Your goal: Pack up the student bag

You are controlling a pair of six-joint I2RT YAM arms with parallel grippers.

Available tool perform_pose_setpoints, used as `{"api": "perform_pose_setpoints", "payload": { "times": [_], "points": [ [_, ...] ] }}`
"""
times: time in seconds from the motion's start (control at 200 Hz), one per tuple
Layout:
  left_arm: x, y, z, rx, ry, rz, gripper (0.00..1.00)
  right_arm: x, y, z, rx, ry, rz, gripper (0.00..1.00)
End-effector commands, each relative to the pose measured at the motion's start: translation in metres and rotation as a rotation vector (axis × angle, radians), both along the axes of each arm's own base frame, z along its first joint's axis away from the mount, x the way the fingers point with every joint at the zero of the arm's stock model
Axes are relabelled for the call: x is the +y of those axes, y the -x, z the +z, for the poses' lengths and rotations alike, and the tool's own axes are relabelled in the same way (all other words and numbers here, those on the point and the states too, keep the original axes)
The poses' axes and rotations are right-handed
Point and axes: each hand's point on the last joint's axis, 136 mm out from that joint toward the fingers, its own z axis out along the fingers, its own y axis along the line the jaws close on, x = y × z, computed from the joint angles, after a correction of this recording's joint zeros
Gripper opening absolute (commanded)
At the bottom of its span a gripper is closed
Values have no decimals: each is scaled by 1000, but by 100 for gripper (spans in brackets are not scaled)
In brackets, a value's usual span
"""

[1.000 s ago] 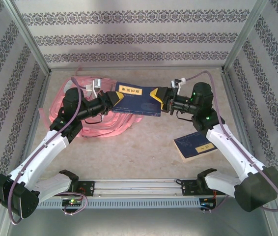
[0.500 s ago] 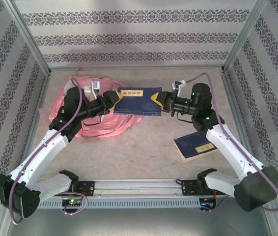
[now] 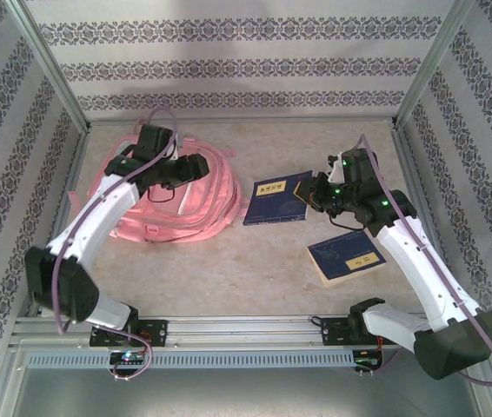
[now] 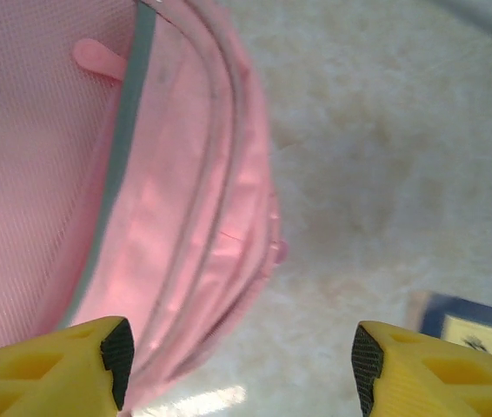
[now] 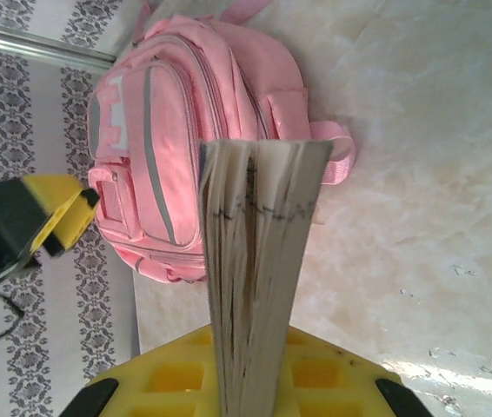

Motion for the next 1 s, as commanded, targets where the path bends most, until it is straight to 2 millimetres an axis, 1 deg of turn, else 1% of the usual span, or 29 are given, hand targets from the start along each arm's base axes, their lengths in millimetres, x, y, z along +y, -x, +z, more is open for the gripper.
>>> {"api": "perform_pose_setpoints", "payload": {
  "times": [0.0,0.065,0.185,0.245,0.295,0.44,0.505,0.555,0.65,0.784,0.994],
  "points": [
    [17,-11,-17,18,-172,-74,68,3,1,-3,-13,1,37,0],
    [16,-24,-29,36,-194,-98,67,3,3,-8,2,11,46,0],
    [20,-46,-53,78,-212,-106,66,4,4,-11,11,8,58,0],
    [20,-56,-61,84,-187,-109,64,6,3,-12,12,2,63,0],
    [16,-61,-67,90,-149,-126,61,6,2,-13,17,3,67,0],
    [-1,-66,-76,113,-63,-192,45,7,-3,-18,22,13,73,0],
    [-7,-66,-77,117,-27,-215,30,7,-7,-21,21,18,71,0],
    [-10,-65,-73,114,0,-221,17,6,-11,-25,26,33,65,0],
    [-10,-62,-63,101,29,-222,0,3,-20,-31,32,60,39,0],
    [-1,-55,-38,67,52,-207,0,3,-41,-32,9,73,4,0],
    [18,-39,8,4,85,-178,0,15,-74,-27,-43,52,0,0]
  ]
}}
